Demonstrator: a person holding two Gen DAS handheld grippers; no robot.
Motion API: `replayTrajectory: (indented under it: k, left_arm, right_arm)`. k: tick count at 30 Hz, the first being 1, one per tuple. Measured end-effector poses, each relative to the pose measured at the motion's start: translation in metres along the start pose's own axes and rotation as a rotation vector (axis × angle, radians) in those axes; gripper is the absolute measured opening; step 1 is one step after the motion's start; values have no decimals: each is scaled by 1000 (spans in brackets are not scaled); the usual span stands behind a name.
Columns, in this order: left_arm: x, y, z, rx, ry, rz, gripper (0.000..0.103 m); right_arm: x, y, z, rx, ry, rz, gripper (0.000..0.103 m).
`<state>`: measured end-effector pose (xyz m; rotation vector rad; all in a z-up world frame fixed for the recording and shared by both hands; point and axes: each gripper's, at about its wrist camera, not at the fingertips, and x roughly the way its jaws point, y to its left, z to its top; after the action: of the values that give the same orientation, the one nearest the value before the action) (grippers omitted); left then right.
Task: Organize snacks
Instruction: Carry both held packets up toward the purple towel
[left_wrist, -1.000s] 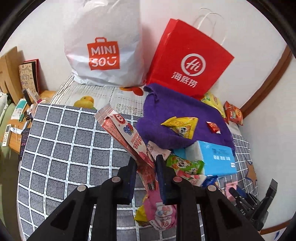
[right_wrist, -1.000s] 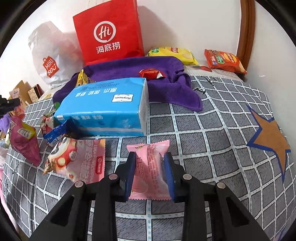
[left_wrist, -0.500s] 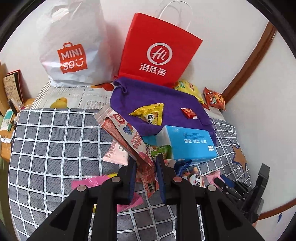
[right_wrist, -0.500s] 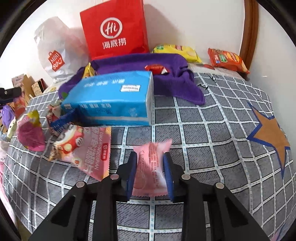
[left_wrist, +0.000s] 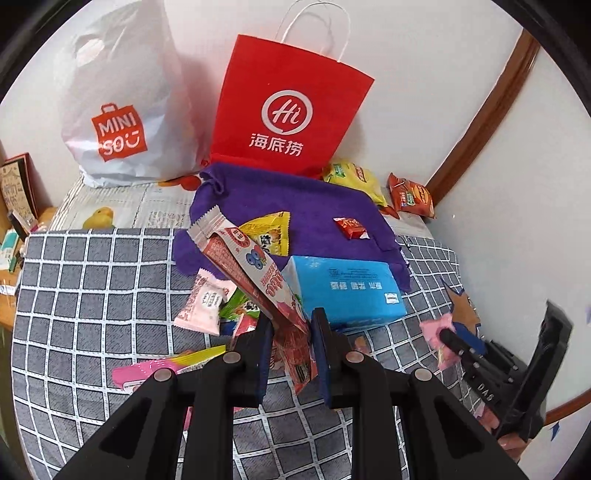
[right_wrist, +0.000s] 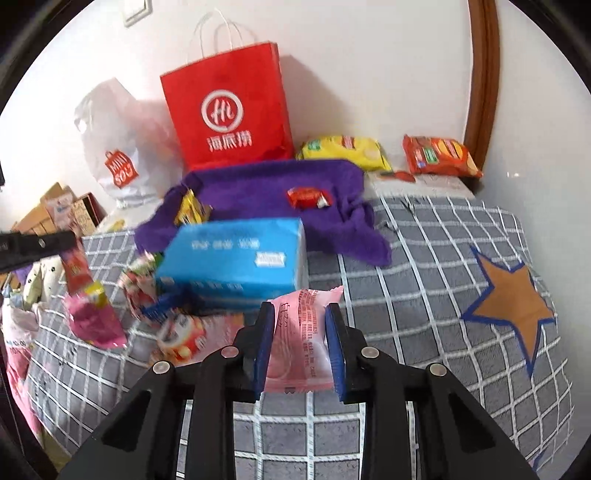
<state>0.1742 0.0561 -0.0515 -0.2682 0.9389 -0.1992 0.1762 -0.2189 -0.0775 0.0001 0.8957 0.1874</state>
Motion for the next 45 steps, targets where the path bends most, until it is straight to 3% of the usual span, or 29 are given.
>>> replayTrajectory:
  k: [21,31,45]
  left_arm:
    - [14,-34,59,63,-30,1,20]
    - [27,-30,83,90,-52,59,20]
    - [47,-19,122,90,-63,81,20]
  right_arm:
    - [2,26,104,-27,-119,76,28]
    - [15,39,139,-78,-160,69,28]
    - [40,30,177,-58,-177,57,28]
